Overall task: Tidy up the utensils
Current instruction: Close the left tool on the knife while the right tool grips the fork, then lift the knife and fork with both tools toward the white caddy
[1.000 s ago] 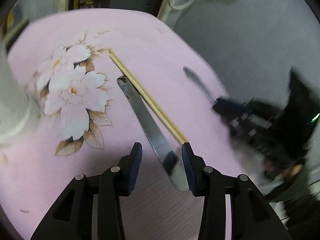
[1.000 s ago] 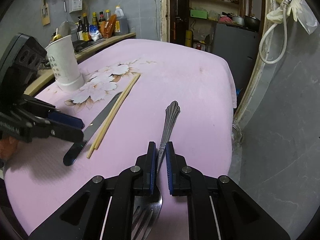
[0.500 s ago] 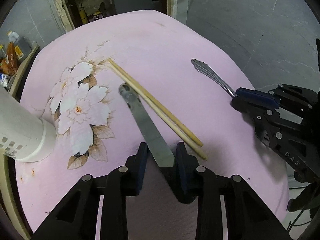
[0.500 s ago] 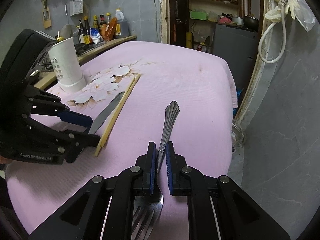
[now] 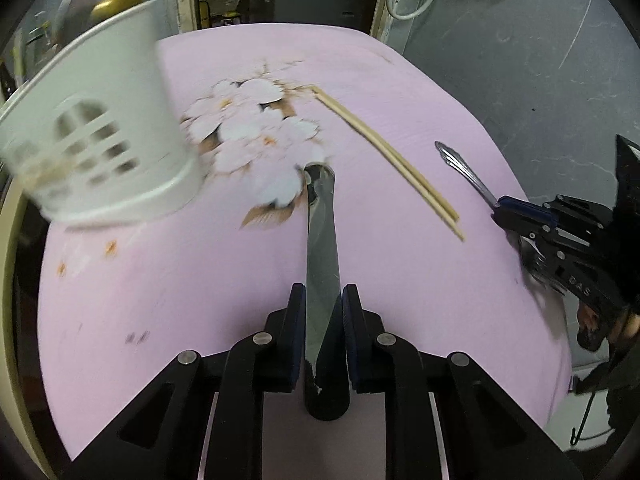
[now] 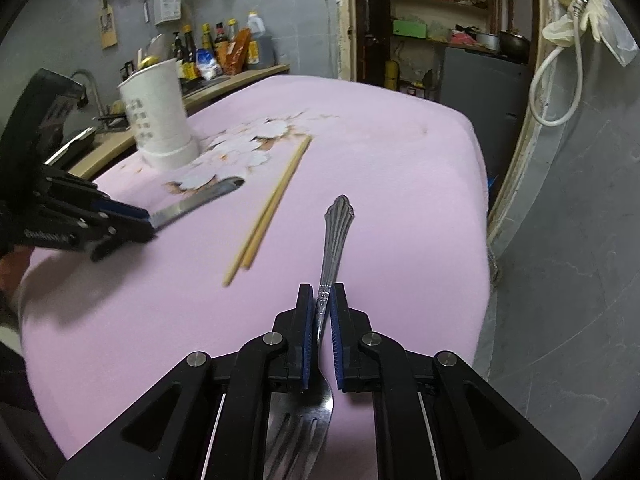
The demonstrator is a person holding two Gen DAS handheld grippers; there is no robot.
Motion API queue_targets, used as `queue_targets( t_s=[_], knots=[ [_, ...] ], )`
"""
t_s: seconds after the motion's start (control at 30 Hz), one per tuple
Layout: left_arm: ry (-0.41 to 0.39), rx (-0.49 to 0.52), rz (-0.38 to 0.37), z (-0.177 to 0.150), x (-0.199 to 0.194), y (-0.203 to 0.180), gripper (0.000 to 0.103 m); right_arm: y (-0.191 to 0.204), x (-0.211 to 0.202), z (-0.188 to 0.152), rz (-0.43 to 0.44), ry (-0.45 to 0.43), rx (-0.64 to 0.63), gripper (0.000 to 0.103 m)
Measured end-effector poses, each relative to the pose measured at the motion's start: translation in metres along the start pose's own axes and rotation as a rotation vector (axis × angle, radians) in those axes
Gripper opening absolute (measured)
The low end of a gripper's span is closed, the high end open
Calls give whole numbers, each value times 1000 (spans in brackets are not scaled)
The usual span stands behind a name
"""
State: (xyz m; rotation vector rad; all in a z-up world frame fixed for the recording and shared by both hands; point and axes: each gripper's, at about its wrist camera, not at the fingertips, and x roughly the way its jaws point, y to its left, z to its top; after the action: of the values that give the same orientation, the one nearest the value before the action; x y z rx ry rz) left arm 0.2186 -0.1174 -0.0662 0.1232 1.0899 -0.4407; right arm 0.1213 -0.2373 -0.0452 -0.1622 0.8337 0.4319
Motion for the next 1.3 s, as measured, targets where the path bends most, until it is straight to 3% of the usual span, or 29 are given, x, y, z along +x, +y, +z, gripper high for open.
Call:
queue_targets(
  t_s=[0.2,0.33,0.43,0.5,0.7,0.97,1.07,1.13,1.2,1.3],
  knots=[
    [3,16,-4,-21,-14,20,15,7,-5,-4,-28,42,-32,8],
    [7,22,16,-32,-19,27,20,9,4,3,-37,50,-38,15],
    [20,31,30,-28,-15,25,33,15,16,13,-52,64,-56,23],
    [33,75,56,-23,-10,20,37,18,24,20,-74,72,-75,25],
    [82,182,116,2,7,4,38,19,34,31,-101,97,-113,26],
    [124,279,159,10,21,1,36,19,43,41,-80,150,-143,27],
    [133,304,172,11,23,-3,29,17,50,49,-65,174,-141,28],
    [120,304,189,11,22,-4,17,18,53,53,-61,182,-141,28],
    [109,287,184,17,28,-2,14,17,54,54,-54,186,-148,28],
    [74,241,148,9,17,6,14,13,52,53,-54,191,-144,16]
  ],
)
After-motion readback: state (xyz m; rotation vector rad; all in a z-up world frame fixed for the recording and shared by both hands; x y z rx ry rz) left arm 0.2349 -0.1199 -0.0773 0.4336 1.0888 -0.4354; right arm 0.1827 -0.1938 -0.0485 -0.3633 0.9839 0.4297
